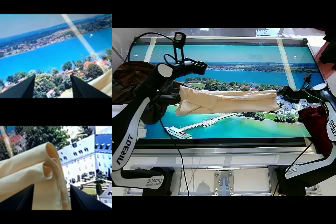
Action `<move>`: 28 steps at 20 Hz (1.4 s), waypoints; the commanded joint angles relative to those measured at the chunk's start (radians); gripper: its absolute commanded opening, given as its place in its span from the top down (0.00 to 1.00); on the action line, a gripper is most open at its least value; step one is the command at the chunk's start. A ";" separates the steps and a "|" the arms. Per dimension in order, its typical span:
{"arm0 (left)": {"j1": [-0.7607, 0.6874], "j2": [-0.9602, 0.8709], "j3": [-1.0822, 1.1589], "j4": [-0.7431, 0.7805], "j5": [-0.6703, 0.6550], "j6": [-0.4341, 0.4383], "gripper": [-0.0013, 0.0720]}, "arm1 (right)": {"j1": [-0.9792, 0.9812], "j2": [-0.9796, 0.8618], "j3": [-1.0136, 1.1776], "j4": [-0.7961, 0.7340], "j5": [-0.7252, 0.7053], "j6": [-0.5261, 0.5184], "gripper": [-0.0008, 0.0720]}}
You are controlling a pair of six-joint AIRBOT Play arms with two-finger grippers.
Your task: Fold the shirts.
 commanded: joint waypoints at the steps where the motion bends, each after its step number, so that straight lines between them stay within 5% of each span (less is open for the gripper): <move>1: -0.066 0.000 0.003 -0.028 0.010 0.090 0.28 | -0.013 -0.068 0.002 0.053 0.012 -0.094 0.28; 15: -0.098 -0.005 0.002 -0.029 0.010 0.098 0.29 | 0.036 -0.113 0.002 0.127 0.073 -0.149 0.32; 18: -0.098 -0.018 0.002 -0.029 0.007 0.061 0.29 | 0.037 -0.113 0.002 0.135 0.078 -0.149 0.49; 20: -0.098 -0.029 0.002 -0.029 -0.001 0.044 0.35 | 0.037 -0.113 0.002 0.140 0.089 -0.152 0.75; 21: -0.098 -0.037 0.002 -0.029 -0.006 0.034 0.35 | 0.037 -0.113 0.002 0.160 0.096 -0.166 0.95; 22: -0.098 -0.046 0.002 -0.029 -0.014 0.013 0.42 | 0.036 -0.111 0.002 0.193 0.113 -0.191 0.95; 24: -0.098 -0.071 0.002 -0.029 -0.038 -0.013 0.95 | 0.036 -0.100 0.002 0.262 0.138 -0.214 0.95; 28: -0.104 -0.184 0.002 -0.036 -0.156 -0.150 0.97 | 0.036 -0.042 0.033 0.240 0.205 -0.222 0.95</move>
